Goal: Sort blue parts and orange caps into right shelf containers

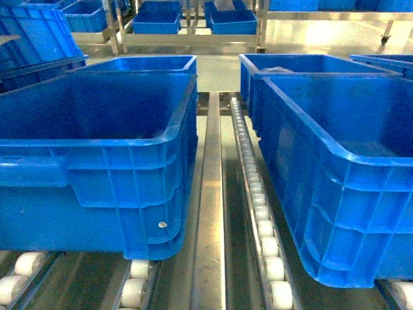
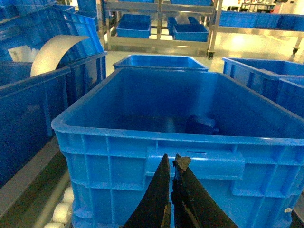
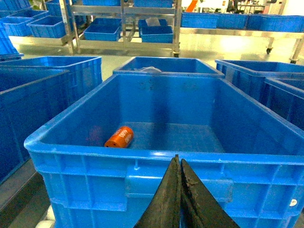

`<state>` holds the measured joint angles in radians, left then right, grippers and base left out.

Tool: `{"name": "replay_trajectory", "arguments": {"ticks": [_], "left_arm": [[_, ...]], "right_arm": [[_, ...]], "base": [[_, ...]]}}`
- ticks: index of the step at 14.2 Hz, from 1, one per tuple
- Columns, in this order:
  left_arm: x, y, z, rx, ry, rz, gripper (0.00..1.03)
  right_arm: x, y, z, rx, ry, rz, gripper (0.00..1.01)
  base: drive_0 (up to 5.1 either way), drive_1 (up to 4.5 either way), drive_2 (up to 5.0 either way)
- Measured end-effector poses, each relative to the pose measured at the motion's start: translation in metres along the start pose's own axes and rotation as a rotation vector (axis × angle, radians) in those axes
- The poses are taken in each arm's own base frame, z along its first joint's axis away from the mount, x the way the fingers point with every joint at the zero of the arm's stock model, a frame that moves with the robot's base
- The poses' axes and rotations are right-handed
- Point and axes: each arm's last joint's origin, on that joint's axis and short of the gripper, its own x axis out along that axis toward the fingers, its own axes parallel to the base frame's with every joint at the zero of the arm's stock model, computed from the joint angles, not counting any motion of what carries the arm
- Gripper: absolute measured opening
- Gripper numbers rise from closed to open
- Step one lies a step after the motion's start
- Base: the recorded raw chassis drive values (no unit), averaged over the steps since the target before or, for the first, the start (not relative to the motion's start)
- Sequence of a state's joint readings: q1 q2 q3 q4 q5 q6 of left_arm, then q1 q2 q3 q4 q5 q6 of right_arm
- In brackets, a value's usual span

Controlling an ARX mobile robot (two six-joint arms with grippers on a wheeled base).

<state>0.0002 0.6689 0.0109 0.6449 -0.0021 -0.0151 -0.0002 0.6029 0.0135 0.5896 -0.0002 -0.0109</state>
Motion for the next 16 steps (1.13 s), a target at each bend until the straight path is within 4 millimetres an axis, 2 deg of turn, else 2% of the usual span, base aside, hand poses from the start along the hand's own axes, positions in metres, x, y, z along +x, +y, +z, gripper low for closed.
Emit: {"name": "replay_trajectory", "arguments": {"ticks": [10,14,15,16], "left_arm": [[-0.027,0.0,0.006,0.0,-0.023,0.0,0.02],[-0.031,0.0,0.006,0.0,-0.024,-0.001,0.02],[-0.032,0.0,0.006,0.0,-0.026,-0.001,0.02],[-0.035,0.0,0.004,0.001,-0.008,0.001,0.02]], "right_arm": [[-0.024,0.0,0.004,0.0,-0.012,0.0,0.01],[-0.028,0.0,0.003,0.0,-0.012,0.0,0.01],[-0.035,0.0,-0.003,0.001,0.041,0.004,0.01],[-0.039,0.0,0.0,0.001,-0.005,0.001,0.01]], "base": [[0.0,0.0,0.0],[0.0,0.0,0.0],[0.0,0.0,0.0],[0.0,0.0,0.0]]}}
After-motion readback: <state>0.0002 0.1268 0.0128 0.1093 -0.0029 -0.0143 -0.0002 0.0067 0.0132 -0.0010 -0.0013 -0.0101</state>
